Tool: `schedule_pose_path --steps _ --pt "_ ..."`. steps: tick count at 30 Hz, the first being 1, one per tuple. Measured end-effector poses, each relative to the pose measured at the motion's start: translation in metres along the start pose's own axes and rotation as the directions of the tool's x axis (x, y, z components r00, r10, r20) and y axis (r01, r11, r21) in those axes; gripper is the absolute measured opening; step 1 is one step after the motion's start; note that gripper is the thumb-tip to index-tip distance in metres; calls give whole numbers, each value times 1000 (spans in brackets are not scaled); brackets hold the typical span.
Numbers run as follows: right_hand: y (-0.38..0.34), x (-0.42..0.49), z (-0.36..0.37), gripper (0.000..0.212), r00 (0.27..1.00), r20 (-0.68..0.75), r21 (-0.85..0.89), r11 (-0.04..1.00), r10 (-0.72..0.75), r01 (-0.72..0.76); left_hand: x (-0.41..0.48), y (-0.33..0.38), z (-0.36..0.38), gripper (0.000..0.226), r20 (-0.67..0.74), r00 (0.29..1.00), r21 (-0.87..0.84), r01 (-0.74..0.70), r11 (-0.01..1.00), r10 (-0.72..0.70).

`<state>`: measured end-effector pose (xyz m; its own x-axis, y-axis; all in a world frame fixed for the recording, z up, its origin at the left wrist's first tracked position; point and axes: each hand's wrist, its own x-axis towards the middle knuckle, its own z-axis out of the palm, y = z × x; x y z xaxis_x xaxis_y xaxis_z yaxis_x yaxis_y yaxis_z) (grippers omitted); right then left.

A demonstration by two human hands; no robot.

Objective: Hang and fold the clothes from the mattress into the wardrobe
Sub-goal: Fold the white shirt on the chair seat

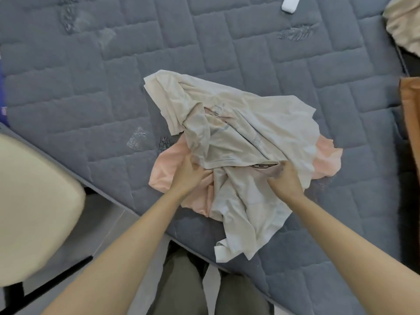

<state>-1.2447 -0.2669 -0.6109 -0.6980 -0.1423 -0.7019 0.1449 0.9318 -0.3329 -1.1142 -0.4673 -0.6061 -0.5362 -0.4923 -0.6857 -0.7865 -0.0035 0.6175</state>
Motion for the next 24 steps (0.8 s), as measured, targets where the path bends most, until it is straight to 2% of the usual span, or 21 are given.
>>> schedule_pose_path --steps 2,4,7,11,15,18,21,24 --pt "3 11 6 57 999 19 69 997 43 -44 26 -5 2 36 -70 996 -72 47 996 -52" --pt "7 21 10 46 999 -23 92 995 29 -27 46 -8 5 48 -47 993 -118 102 988 -108" --pt "10 26 11 24 998 -69 72 997 6 -1 61 -11 10 55 -38 996 -50 84 995 -86" --pt "7 17 6 6 991 -112 69 994 -72 80 63 -9 5 33 -66 992 -13 103 995 -104" --pt "-3 -3 -4 17 974 -211 266 954 -82 138 47 1 -16 10 -139 986 -58 89 994 -96" --pt "-22 -27 -17 18 960 -251 384 897 -128 220 20 10 -39 9 -228 972 -188 11 982 -55" --pt "-47 -60 -34 21 926 -281 358 868 -252 344 -17 22 -71 10 -363 931 -178 -109 978 38" --pt "-75 -96 -52 19 856 -329 305 813 -398 496 -60 29 -107 15 -518 846 -179 -254 951 128"
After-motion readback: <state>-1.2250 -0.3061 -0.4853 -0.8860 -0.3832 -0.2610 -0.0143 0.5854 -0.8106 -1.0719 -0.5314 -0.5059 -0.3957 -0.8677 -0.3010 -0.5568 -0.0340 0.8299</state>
